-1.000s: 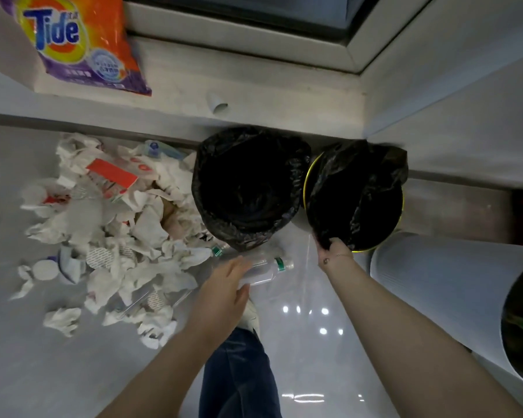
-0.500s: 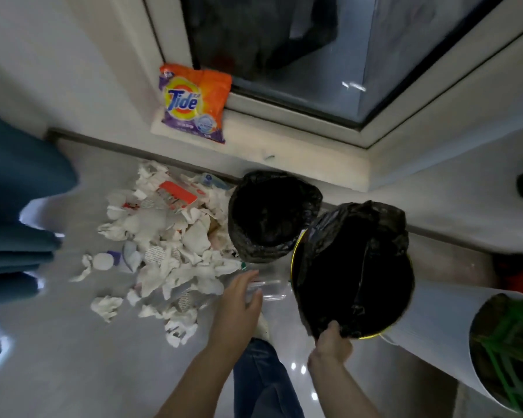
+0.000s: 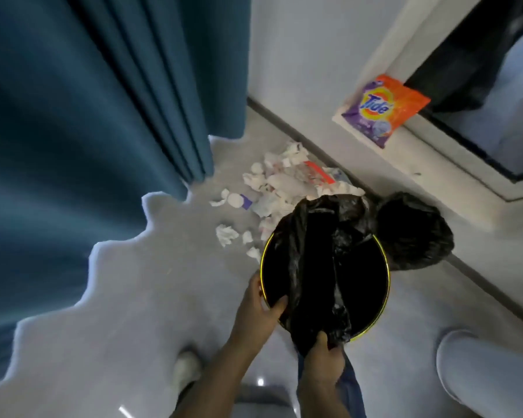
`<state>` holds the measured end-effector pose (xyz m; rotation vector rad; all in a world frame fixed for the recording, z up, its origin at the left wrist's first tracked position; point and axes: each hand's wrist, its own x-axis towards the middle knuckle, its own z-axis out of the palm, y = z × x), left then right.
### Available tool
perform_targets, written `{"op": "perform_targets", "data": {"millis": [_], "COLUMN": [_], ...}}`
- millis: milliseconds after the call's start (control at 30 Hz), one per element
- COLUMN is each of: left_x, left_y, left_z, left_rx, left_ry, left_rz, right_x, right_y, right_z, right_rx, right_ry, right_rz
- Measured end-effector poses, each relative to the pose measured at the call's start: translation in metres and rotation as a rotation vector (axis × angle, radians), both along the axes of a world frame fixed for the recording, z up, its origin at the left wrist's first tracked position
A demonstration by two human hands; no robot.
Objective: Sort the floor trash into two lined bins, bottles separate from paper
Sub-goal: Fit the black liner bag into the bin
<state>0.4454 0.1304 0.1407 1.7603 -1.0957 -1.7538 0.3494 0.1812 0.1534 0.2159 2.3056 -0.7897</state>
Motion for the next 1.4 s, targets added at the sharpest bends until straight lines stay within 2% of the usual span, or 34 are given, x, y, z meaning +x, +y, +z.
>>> {"op": "perform_targets", "data": {"millis": [133, 267, 333, 433, 600, 767, 833, 900, 967, 1033, 1100, 1133, 1167, 1233, 1300, 1400], "left_x": [0.084, 0.153, 0.179, 0.21, 0.24, 0.262, 0.271, 0.275, 0.273, 0.264, 0.253, 0.247, 0.241, 0.233, 0.234, 0.247], "left_y": [0.03, 0.064, 0.079, 0.094, 0.122, 0.147, 0.162, 0.175, 0.184, 0.184, 0.175, 0.168, 0.159, 0.14, 0.125, 0.131], "left_z": [-0.009, -0.036, -0.056, -0.092, -0.148, -0.175, -0.174, -0.169, -0.156, -0.143, -0.142, -0.149, -0.157, -0.175, -0.193, -0.212], "left_rx": [-0.003, 0.066, 0.094, 0.154, 0.256, 0.371, 0.423, 0.432, 0.327, 0.068, -0.187, -0.251, -0.247, -0.07, 0.092, 0.261], "left_ry": [-0.111, -0.261, -0.269, -0.174, -0.065, 0.149, 0.195, 0.117, -0.145, -0.423, -0.554, -0.606, -0.658, -0.794, -0.891, -1.006], "left_rz": [0.29, 0.566, 0.694, 0.827, 0.86, 0.871, 0.907, 0.91, 0.823, 0.653, 0.38, 0.167, -0.076, -0.477, -0.719, -0.988], "right_x": [0.074, 0.121, 0.141, 0.161, 0.164, 0.155, 0.152, 0.151, 0.153, 0.16, 0.178, 0.188, 0.199, 0.211, 0.209, 0.187], "right_y": [0.01, 0.014, 0.016, 0.013, 0.021, 0.025, 0.027, 0.028, 0.027, 0.024, 0.025, 0.028, 0.032, 0.039, 0.042, 0.036], "right_z": [-0.002, -0.035, -0.063, -0.106, -0.167, -0.185, -0.181, -0.171, -0.163, -0.156, -0.154, -0.156, -0.164, -0.19, -0.215, -0.226], "right_rx": [-0.07, -0.106, -0.074, 0.016, 0.198, 0.263, 0.285, 0.274, 0.105, -0.121, -0.159, -0.088, 0.011, 0.298, 0.488, 0.46], "right_ry": [-0.099, -0.18, -0.239, -0.328, -0.359, -0.331, -0.311, -0.183, 0.1, 0.208, 0.03, -0.094, -0.196, -0.244, -0.057, 0.269], "right_rz": [0.258, 0.609, 0.793, 0.945, 1.063, 1.152, 1.306, 1.528, 1.75, 1.986, 2.199, 2.271, 2.331, 2.416, 2.5, 2.471]}}
